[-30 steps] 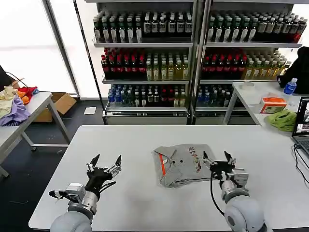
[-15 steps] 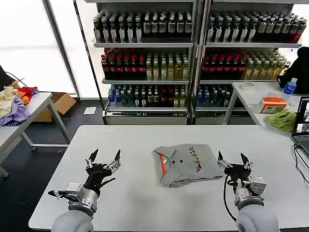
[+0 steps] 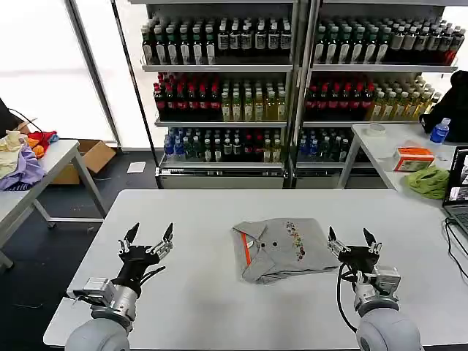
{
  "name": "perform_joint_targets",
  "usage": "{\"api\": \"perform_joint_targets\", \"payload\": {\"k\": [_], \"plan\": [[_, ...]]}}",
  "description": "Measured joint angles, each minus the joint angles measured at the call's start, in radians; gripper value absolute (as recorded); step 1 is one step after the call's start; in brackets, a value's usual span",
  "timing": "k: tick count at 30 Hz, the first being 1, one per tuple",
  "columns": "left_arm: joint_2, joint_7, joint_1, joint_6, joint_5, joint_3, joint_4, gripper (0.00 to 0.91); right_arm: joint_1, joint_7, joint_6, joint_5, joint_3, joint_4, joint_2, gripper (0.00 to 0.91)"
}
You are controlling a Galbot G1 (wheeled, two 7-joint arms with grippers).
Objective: Fold and organize the clothes.
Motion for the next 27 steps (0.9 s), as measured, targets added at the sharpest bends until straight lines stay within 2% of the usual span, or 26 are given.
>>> {"api": "perform_joint_targets", "payload": {"k": [21,27], "plan": [[-0.009,0.027,0.04,-0.023,-0.021,-0.016,-0.036,0.907,-0.001,0.002,-0.008,-0.011,-0.007,0.024,0.014,0.907],[-0.013,0.028,0.05,-0.005,-0.004,-0.017,-0.055,0.907,-0.014,0.001,-0.009,-0.011,0.001,0.037,0.011,0.907]]}}
